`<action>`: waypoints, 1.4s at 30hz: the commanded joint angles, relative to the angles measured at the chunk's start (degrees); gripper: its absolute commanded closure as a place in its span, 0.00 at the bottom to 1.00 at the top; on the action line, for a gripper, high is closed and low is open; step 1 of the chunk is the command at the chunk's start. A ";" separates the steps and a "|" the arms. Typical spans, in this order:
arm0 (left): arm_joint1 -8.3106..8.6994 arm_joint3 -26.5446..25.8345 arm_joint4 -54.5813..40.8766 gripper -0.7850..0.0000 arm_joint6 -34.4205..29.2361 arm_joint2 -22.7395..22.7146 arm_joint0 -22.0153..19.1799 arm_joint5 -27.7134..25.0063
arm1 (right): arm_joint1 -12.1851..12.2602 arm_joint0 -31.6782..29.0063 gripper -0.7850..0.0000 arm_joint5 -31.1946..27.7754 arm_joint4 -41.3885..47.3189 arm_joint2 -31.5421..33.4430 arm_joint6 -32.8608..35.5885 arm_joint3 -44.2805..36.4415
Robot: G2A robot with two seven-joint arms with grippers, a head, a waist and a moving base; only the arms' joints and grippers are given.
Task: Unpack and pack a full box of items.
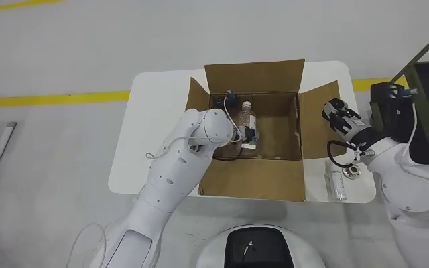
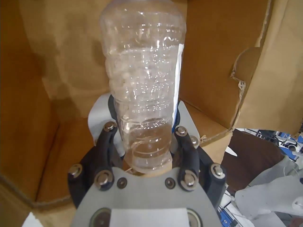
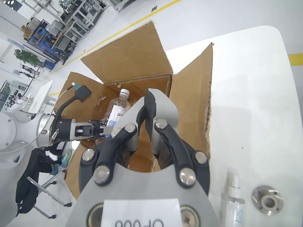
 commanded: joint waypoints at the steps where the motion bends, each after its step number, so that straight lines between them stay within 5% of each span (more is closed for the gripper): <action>1: -0.82 2.72 -0.75 1.00 -0.36 1.72 -1.53 0.00 | 0.04 0.16 1.00 0.00 0.19 -0.01 -0.11 0.13; 13: -3.37 12.17 -3.54 0.96 0.45 5.07 -4.35 0.75 | 0.44 -0.50 1.00 -0.30 0.80 1.56 0.18 0.67; 16: -3.74 13.54 -5.02 0.00 1.14 4.63 -4.52 0.93 | 0.54 -0.59 1.00 -0.28 1.02 1.77 0.32 0.67; 25: -3.49 14.38 -5.36 0.00 3.45 2.40 -4.68 -0.96 | 0.86 -1.20 1.00 0.11 0.86 2.20 1.29 0.57; 30: -2.65 10.60 -4.16 0.00 3.71 0.62 -4.06 -2.58 | 1.02 -1.45 1.00 0.16 1.37 2.75 1.74 0.28; 36: -1.15 -1.50 -1.91 0.00 5.64 -2.26 -1.21 -8.54 | 1.31 -1.59 1.00 1.25 3.48 5.50 3.35 -1.13; 42: 1.04 -14.05 5.16 0.00 5.93 -5.44 2.96 -15.65 | 2.98 0.40 1.00 0.97 -1.21 9.94 20.26 -2.97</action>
